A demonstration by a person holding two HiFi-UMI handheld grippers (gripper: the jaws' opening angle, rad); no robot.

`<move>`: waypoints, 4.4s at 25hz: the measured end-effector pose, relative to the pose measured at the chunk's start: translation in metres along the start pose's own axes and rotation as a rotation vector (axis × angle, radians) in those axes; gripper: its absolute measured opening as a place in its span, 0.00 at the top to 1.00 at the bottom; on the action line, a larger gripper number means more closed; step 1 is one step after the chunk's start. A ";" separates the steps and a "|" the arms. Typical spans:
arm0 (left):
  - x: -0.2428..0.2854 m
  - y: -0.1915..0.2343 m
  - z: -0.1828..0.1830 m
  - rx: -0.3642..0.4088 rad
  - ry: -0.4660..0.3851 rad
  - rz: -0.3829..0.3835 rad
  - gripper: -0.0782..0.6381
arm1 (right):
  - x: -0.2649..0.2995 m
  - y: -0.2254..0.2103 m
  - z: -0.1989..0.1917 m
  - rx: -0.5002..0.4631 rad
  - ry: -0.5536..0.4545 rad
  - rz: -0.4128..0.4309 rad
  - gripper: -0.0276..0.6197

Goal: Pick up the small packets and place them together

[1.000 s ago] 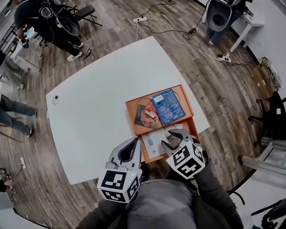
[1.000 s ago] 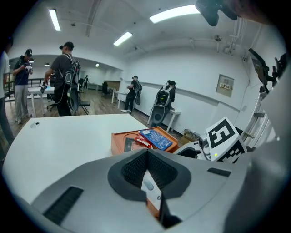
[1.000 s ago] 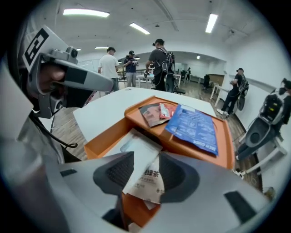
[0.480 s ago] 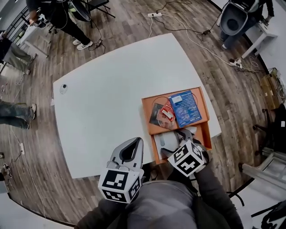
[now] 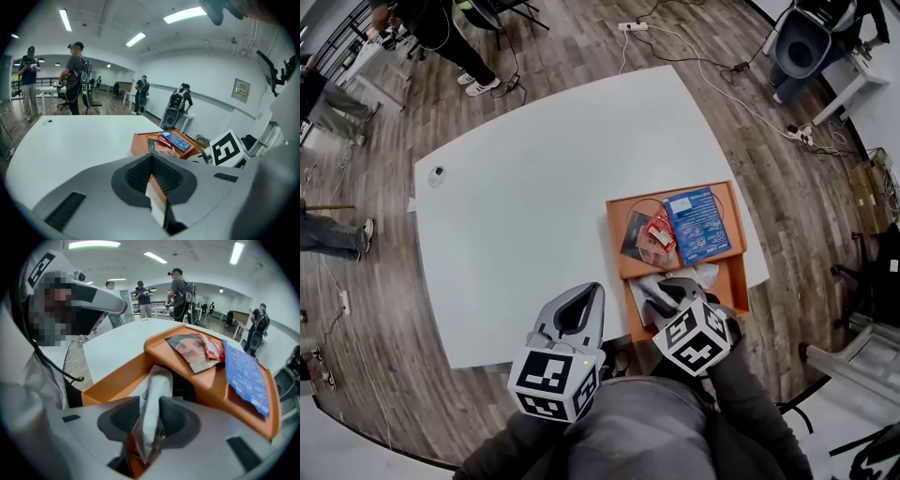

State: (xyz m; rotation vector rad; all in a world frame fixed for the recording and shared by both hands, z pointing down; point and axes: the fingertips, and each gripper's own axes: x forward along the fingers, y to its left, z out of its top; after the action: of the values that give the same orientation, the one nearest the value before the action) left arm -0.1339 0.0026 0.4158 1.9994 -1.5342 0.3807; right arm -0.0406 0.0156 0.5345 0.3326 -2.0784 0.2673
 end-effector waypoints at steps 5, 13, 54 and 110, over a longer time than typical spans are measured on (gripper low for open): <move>-0.006 -0.003 0.003 0.005 -0.007 0.000 0.90 | -0.012 0.002 0.003 -0.040 0.002 -0.029 0.86; -0.009 -0.024 0.010 0.035 -0.044 -0.036 0.90 | -0.048 0.013 0.016 -0.022 -0.092 -0.031 0.86; 0.037 -0.026 0.070 -0.003 -0.103 0.005 0.90 | -0.089 -0.133 0.070 0.035 -0.205 -0.226 0.86; 0.022 -0.076 0.029 0.004 -0.072 -0.089 0.90 | -0.115 -0.092 -0.013 0.138 -0.184 -0.294 0.60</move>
State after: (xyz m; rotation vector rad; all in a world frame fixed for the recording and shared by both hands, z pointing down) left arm -0.0588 -0.0194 0.3840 2.0972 -1.4821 0.2787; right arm 0.0569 -0.0518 0.4462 0.7638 -2.1605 0.2092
